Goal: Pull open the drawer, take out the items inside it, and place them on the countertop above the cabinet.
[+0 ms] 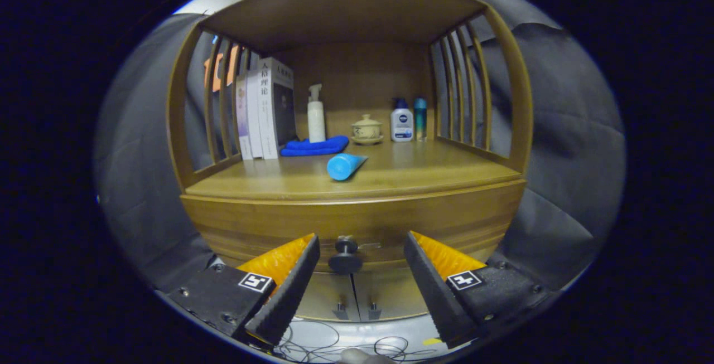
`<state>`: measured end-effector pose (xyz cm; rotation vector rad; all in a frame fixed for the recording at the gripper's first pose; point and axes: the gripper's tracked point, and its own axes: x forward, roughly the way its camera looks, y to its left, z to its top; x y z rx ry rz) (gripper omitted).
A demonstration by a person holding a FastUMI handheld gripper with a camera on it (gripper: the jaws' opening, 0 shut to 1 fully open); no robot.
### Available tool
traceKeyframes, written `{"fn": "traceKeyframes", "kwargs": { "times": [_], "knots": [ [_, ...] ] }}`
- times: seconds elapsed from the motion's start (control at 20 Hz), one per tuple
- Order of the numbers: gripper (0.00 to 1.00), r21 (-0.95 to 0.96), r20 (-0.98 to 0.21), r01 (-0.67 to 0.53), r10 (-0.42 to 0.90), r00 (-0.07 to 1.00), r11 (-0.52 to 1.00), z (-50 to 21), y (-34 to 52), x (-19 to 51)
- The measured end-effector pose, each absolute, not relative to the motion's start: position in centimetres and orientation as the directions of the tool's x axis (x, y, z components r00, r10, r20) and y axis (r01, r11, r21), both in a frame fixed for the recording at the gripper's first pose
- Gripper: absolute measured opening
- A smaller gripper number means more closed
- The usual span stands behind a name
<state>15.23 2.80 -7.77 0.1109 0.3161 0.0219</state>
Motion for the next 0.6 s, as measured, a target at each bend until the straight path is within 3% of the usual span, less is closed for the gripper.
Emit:
{"fn": "traceKeyframes", "kwargs": {
  "times": [0.6],
  "knots": [
    [0.99,0.066,-0.044,-0.051,0.054,0.998,0.997,0.8,0.8,1.6]
  ]
}}
